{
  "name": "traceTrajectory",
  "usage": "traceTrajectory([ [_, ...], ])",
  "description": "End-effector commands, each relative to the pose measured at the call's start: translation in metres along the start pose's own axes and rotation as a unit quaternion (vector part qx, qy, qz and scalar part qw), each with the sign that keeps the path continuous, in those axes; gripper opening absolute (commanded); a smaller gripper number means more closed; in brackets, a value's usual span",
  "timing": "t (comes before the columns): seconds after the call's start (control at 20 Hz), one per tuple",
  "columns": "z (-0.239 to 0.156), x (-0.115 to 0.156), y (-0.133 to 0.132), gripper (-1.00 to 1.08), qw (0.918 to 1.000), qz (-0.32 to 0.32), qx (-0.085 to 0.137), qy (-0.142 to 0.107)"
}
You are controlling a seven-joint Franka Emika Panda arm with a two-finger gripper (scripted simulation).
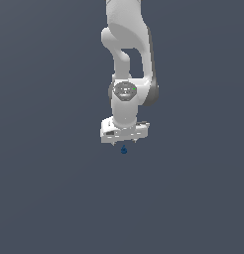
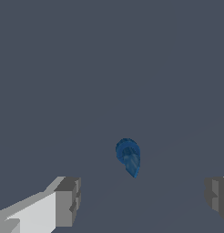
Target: Pick up the object and move it to a goal position.
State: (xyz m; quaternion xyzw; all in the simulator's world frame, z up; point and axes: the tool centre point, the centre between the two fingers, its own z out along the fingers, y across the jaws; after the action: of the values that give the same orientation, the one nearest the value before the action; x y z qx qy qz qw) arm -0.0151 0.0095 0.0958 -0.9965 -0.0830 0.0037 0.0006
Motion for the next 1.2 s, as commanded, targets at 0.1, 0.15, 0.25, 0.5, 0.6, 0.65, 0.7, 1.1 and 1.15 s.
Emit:
traceTrajectory([
  [0.1,0.003,0.000,0.001,1.00,1.0000,-0.006,-0.001,0.004],
  [0.15,0.003,0.000,0.000,1.00,1.0000,-0.004,-0.001,0.002],
  [0.25,0.004,0.000,0.001,1.00,1.0000,-0.004,-0.001,0.002],
  [0.5,0.020,0.000,0.000,1.00,1.0000,-0.005,-0.001,0.003],
  [0.6,0.030,-0.001,0.000,1.00,1.0000,-0.005,-0.001,0.003],
  [0.65,0.035,-0.001,0.001,1.00,1.0000,-0.005,-0.001,0.003],
  [0.7,0.040,-0.001,0.000,1.00,1.0000,-0.005,-0.001,0.003],
  [1.1,0.054,0.000,0.001,-1.00,1.0000,-0.006,-0.001,0.004],
  [1.15,0.054,0.000,0.001,-1.00,1.0000,-0.006,-0.001,0.004],
])
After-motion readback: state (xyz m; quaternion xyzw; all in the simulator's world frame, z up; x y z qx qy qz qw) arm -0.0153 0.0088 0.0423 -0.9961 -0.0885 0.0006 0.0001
